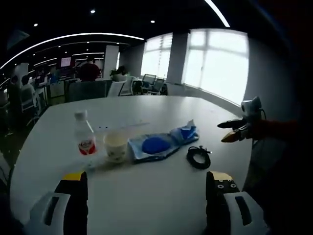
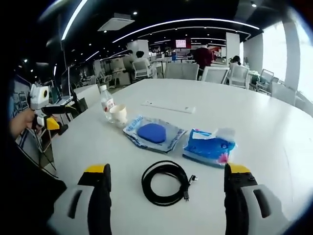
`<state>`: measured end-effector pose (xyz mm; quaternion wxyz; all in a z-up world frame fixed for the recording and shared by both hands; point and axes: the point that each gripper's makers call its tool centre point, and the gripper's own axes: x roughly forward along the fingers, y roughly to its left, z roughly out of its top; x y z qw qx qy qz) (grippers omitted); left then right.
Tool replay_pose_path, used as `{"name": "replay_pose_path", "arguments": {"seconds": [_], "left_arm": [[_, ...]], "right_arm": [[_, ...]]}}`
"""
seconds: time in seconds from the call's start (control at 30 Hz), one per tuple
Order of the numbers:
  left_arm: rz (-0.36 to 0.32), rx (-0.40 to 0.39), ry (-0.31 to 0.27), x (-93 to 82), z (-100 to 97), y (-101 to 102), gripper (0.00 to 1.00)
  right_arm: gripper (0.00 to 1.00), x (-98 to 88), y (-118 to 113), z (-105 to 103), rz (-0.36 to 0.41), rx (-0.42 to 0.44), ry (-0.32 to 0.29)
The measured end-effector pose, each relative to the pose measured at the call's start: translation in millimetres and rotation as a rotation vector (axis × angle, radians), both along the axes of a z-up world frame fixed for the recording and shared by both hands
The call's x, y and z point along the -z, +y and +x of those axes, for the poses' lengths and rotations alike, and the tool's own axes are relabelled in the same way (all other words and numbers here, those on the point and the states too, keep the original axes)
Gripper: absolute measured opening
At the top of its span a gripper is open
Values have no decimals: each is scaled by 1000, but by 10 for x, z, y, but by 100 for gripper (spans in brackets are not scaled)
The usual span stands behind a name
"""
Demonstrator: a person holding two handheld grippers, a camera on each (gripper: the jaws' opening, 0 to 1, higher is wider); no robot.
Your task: Arrange the tabletop items into an orderly group along one side of the table until the central work area is clear of visible clutter.
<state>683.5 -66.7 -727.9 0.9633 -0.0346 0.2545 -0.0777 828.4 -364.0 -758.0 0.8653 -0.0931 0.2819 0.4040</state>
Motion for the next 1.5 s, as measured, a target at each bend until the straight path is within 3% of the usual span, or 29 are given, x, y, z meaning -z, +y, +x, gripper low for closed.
{"name": "replay_pose_path", "arguments": {"seconds": [0.47,0.77,1.5], "left_arm": [[9,36,20,21,47,-99,99],[9,44,28,58,46,-122,98],[-4,-9,19,62,-66,61,98]], "right_arm": [[91,-54,-33,-31,14,14,-10],[90,12,-87,-40,3,28,-1],[89,105,-18,-43,-29,15,21]]}}
